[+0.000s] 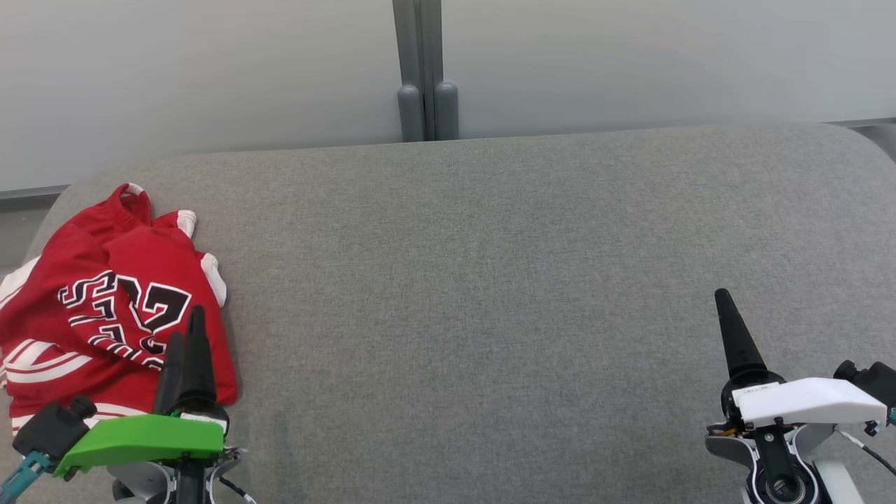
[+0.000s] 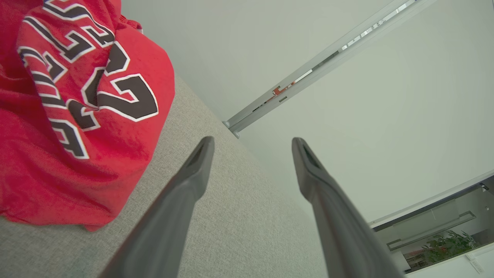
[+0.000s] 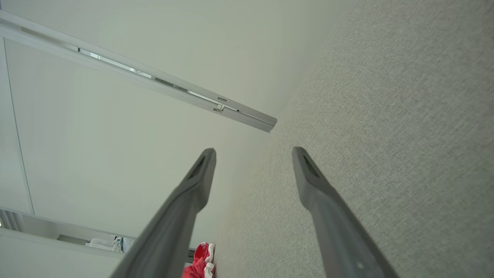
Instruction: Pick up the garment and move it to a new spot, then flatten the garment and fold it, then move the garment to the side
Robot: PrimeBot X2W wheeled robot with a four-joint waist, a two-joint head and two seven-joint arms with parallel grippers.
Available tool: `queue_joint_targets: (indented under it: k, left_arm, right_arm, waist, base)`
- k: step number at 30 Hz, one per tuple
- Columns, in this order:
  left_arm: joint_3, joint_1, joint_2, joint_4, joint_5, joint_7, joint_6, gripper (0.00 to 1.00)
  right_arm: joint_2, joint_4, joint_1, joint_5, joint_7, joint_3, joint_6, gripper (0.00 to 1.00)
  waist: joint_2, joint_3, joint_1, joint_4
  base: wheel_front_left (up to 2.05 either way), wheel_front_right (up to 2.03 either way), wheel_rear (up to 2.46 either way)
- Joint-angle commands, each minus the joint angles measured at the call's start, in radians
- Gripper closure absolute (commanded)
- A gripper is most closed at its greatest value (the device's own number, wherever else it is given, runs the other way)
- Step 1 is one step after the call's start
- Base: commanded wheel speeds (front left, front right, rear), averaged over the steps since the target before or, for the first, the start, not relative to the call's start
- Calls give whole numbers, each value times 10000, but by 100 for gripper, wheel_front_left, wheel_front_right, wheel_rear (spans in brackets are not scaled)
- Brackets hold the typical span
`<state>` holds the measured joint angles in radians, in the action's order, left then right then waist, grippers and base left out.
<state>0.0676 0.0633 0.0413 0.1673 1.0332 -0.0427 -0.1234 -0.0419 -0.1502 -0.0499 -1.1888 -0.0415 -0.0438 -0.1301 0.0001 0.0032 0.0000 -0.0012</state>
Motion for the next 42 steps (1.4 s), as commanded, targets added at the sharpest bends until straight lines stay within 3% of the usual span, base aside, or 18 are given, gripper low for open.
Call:
queue_joint_targets:
  k: [1, 20, 42]
  left_arm:
    - [-24, 78, 73, -188, -484, -92, -2, 0]
    - [-779, -241, 508, -422, -4188, -708, 265, 0]
    - [-1534, -583, 739, -272, -6532, -1287, 699, 0]
  right_arm:
    - [-58, 230, -49, 296, -105, 32, -5, 0]
    - [-73, 543, 190, 3348, -720, 347, -5, 0]
    - [-87, 719, 535, 6105, -1308, 633, -7, 0]
  waist:
    - [-1, -1, 0, 0]
    - [-1, -33, 0, -63]
    - [-1, -126, 0, -89]
  base:
    - [0, 0, 0]
    - [0, 0, 0]
    - [0, 0, 0]
